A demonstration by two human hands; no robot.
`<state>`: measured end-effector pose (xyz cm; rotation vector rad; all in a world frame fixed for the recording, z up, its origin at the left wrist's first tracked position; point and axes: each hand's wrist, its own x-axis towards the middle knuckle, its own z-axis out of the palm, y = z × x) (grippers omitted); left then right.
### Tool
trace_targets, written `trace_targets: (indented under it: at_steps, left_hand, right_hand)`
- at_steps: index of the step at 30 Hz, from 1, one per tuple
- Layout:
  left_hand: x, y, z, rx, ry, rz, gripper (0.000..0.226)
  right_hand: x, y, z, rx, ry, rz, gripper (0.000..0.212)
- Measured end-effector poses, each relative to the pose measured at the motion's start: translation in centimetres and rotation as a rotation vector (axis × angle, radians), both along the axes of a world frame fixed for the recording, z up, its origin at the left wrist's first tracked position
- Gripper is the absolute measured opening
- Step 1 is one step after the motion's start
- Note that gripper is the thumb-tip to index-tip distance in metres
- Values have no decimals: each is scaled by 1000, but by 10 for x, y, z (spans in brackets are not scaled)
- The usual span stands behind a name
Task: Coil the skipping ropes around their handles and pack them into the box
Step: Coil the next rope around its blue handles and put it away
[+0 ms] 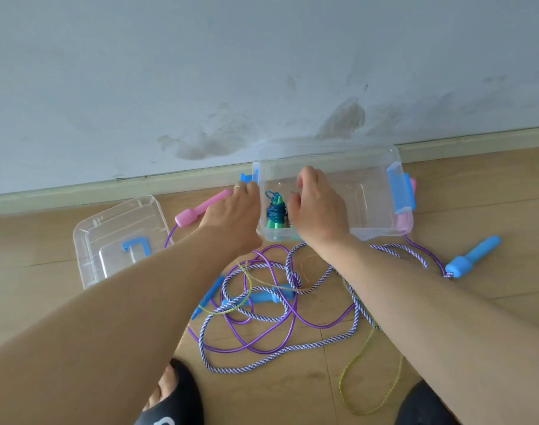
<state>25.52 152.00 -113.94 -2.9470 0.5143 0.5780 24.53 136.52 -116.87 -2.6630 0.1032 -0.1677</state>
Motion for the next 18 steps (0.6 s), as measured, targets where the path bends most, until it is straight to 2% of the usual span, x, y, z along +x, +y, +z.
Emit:
trace_targets:
  at_steps: [3,5,8,14,16,18]
  left_hand:
    - [-15,30,-10,102,229,109,57]
    - [-32,45,-23,153,409,126,46]
    - [-61,52,-41,125,572,142,45]
    - [-90,34,-55,104,569,61,41]
    - [-94,30,-58,125,529,60,36]
    - [-97,30,-60,132,487,91,33]
  right_hand:
    - [-40,15,5,27,-68,202,5]
    - [-70,22,-7,-42,70,361,8]
    - [-107,28,-33,-143,233,464,18]
    - [-126,23,-46,-352,412,413,33]
    - [-119,23,-41,-308,447,419,26]
    - [-111,24,-34,-163,498,394,10]
